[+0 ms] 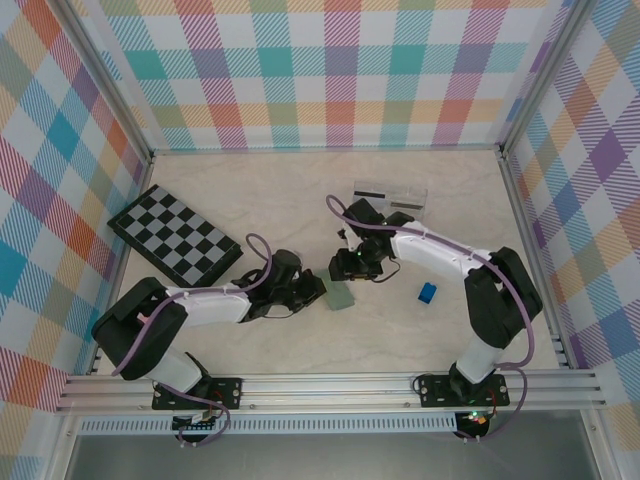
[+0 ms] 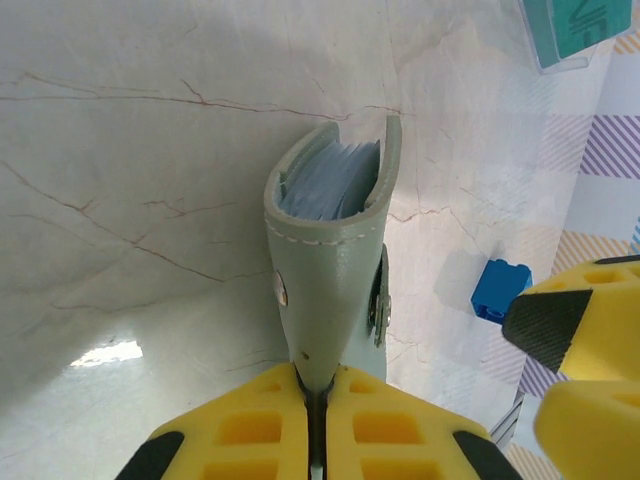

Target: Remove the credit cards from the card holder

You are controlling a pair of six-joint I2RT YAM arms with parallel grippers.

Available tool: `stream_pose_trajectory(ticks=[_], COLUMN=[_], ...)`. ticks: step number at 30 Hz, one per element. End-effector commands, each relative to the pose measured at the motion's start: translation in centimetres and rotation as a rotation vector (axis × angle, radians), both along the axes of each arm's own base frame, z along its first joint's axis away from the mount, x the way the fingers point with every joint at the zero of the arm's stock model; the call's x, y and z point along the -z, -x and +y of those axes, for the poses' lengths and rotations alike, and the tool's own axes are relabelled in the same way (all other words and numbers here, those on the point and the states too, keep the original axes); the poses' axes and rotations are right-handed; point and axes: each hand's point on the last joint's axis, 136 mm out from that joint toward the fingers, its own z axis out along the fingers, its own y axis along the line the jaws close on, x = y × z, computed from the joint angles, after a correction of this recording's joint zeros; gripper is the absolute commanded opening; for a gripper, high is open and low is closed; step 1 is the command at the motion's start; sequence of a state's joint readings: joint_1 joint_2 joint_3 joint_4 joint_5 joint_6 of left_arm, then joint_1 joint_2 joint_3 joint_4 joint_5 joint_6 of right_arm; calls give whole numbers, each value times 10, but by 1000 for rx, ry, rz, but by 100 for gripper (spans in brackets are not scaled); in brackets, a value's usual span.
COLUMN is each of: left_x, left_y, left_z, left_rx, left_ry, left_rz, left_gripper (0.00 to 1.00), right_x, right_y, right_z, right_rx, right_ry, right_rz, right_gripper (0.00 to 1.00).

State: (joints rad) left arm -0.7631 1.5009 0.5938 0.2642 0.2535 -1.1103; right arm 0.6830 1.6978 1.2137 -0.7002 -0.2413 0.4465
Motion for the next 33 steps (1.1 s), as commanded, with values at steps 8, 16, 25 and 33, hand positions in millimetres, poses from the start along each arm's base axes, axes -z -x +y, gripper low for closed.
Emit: stream_pose_trajectory(ticks=[8, 16, 25, 33], left_x=[-11, -12, -14, -13], left_y=[-3, -1, 0, 2], left_z=[-3, -4, -4, -4], left_rx=[-14, -2, 0, 11], left_ry=[18, 19, 18, 12], left_rz=[1, 3, 6, 10], left_gripper=[0, 0, 0, 0], right_x=[16, 25, 36, 44], right_y=[8, 8, 7, 2], right_z=[9, 12, 9, -2], right_rx=[-50, -66, -57, -49], right_ry=[22, 77, 123, 198], right_rz=[65, 80, 88, 69], right_gripper=[43, 43, 41, 41])
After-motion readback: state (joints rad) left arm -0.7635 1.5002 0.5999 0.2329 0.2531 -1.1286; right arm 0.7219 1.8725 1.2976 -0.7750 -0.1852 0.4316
